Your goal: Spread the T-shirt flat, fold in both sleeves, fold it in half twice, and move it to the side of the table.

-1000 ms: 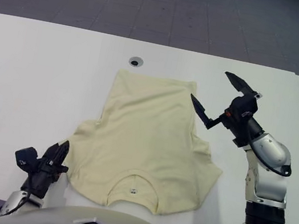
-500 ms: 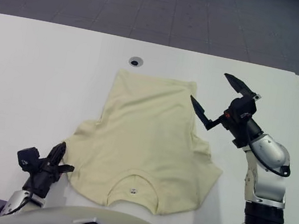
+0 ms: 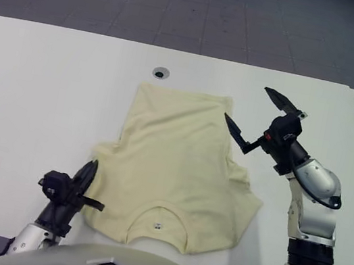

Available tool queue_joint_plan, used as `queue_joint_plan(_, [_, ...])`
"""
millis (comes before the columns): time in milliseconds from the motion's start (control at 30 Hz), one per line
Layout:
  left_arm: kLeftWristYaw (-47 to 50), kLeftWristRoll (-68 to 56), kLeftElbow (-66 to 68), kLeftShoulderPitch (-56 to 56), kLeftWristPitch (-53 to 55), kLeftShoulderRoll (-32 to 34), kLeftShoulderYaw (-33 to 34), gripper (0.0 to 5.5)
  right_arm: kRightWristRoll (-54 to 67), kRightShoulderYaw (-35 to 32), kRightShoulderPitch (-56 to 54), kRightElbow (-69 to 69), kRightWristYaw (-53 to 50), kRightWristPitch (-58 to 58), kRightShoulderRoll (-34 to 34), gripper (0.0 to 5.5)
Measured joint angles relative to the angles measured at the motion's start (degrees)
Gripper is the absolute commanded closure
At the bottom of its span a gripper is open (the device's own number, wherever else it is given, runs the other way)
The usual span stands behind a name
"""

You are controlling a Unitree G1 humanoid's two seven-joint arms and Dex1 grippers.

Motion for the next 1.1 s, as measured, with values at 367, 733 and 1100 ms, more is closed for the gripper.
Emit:
queue_joint_plan(367, [-4.6,9.8,2.7,-3.7,-0.7,6.8,-9.2,5.48,-0.3,0.0,-0.4,1.3,0.0,-0.5,0.5,0.1])
queue_joint_plan(733, [-5.3,14.6,3.8,-4.8,-0.7,11.0,-12.0,5.48,-0.4,0.0,-0.4,2.0,0.0,-1.6,0.6,0.1])
queue_joint_plan(1100, [-4.3,13.0,3.4,-5.1,-1.1,10.9,-11.0,5.25,-0.5,0.0,0.2,2.3,0.0,-2.1,0.8,0.1])
